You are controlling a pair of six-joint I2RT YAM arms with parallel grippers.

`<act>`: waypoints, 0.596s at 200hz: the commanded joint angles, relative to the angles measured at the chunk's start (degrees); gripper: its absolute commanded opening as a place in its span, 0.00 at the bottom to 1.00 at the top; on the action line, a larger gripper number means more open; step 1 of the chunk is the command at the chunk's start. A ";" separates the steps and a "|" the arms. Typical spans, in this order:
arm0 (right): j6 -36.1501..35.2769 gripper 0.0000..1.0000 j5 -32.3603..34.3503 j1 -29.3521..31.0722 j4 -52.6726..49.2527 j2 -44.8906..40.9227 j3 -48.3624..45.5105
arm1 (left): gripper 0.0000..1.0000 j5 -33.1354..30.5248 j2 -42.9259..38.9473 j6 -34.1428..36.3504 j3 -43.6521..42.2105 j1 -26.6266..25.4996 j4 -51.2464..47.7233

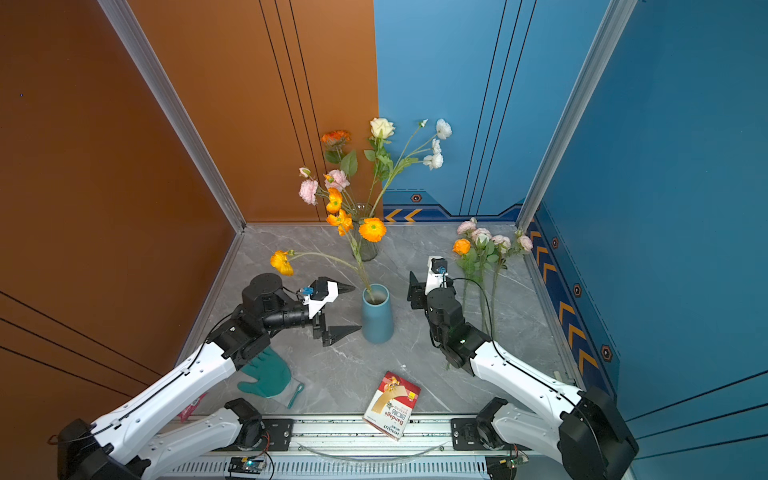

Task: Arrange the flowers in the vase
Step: 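Move the right gripper to the loose roses and grasp an orange rose stem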

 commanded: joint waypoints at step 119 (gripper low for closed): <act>10.21 0.53 -21.45 -30.55 -34.40 24.58 14.61 | 0.98 0.20 2.40 1.62 -1.31 -4.50 1.14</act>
